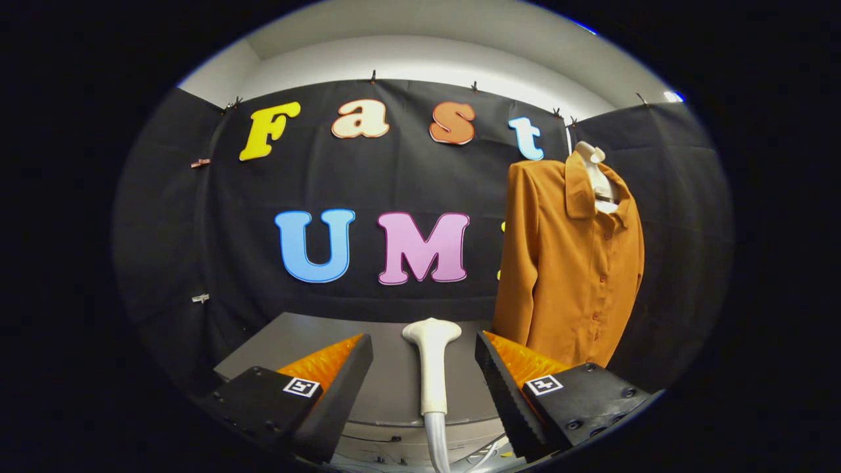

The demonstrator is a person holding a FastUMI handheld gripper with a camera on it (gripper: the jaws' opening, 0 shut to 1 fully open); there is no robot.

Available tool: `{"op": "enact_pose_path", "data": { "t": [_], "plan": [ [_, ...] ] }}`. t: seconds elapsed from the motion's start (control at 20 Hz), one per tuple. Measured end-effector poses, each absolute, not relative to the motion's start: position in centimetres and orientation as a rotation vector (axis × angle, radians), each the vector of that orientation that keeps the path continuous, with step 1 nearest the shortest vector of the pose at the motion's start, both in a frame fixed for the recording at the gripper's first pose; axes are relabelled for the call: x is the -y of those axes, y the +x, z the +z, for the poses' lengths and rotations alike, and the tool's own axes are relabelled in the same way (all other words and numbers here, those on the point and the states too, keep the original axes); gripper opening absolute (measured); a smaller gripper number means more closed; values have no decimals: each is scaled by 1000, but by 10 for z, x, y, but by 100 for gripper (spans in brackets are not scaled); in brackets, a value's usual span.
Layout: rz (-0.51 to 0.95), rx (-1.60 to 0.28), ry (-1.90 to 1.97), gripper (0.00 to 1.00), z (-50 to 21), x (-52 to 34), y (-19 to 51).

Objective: Iron the clothes twice with a garment steamer, once on the left side and once on the right side.

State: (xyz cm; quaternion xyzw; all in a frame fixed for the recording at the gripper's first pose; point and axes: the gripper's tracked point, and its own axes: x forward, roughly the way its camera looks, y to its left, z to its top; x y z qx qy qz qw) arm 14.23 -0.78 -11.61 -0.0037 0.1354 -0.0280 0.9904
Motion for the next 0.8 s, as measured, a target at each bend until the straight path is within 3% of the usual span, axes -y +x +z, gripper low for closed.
{"op": "enact_pose_path", "data": {
  "t": [0.8],
  "plan": [
    [0,-645,34,98,-251,23,230]
  ]
}}
